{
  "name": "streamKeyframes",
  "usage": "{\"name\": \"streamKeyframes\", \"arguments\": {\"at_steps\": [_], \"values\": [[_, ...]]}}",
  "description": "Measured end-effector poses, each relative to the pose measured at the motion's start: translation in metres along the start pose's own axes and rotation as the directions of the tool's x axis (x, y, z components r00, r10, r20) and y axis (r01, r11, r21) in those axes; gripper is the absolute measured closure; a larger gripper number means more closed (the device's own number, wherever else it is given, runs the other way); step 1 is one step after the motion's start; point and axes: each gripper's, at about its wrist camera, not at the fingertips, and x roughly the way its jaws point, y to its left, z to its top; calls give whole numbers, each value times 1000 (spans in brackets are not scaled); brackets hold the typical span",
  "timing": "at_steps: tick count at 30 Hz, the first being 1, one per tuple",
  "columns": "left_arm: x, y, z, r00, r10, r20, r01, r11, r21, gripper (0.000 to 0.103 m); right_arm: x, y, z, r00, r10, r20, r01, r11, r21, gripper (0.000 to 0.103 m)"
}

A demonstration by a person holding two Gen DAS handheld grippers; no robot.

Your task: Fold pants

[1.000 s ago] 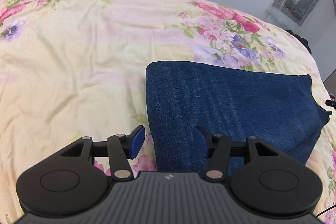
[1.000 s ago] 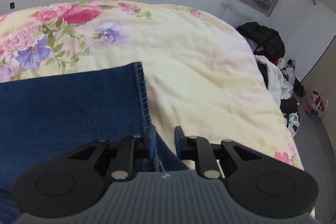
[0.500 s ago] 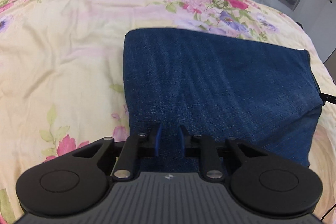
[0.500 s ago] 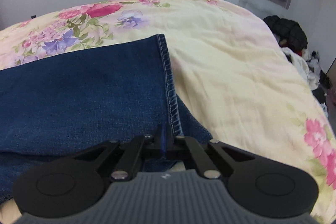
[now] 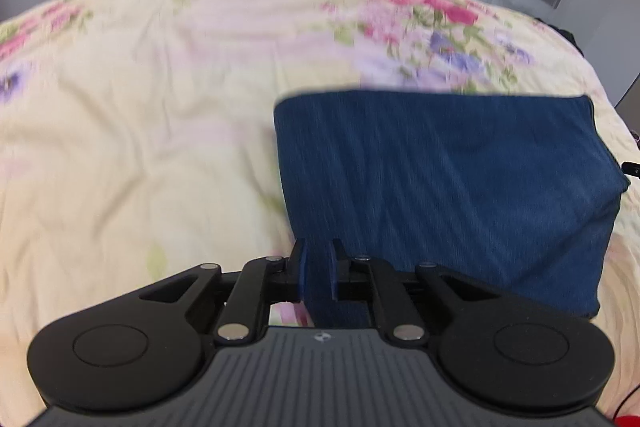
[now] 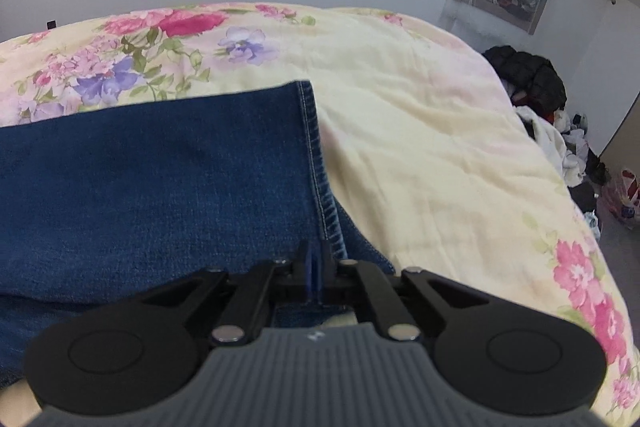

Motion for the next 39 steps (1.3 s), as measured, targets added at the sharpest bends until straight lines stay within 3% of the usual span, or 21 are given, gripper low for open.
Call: {"name": "streamKeyframes", "arguments": {"at_steps": [6,8,13,15,21,24,28,33,35,37,39], "values": [[27,-4,47,996,-48,69,48,999,-4,92,8,18,37,996,18,86,-16,1000,-21,103],[41,-8,56,996,-28,83,27,1000,8,92,21,26,47,995,5,98,0,999,-47,103],[86,-3,65,998,43,41,-44,999,28,96,79,26,53,1000,-27,10,27,999,-46,103],[101,6,64,1000,18,12,-18,1000,11,97,101,25,45,998,-54,-23,52,997,-58,103],[116,14,61,1000,-21,-5,21,1000,1,96,124,21,32,997,-78,-8,78,995,-55,103],[102,18,61,1000,-27,13,28,999,-21,97,118,20,38,996,-89,-26,87,995,-50,103],[66,14,53,999,13,39,-12,1000,-25,95,77,17,36,997,-83,-3,83,997,0,103],[24,-5,18,998,-16,58,15,1000,16,95,18,38,13,998,61,1,-61,997,39,98],[11,-18,2,997,-28,72,25,999,44,95,-5,54,0,990,137,27,-138,989,48,83],[2,-32,-17,996,-6,86,-1,997,83,95,-21,71,-11,980,190,55,-192,981,33,81],[-3,-43,-37,993,47,107,-59,993,107,94,-28,89,-23,979,191,70,-190,982,-22,81]]}}
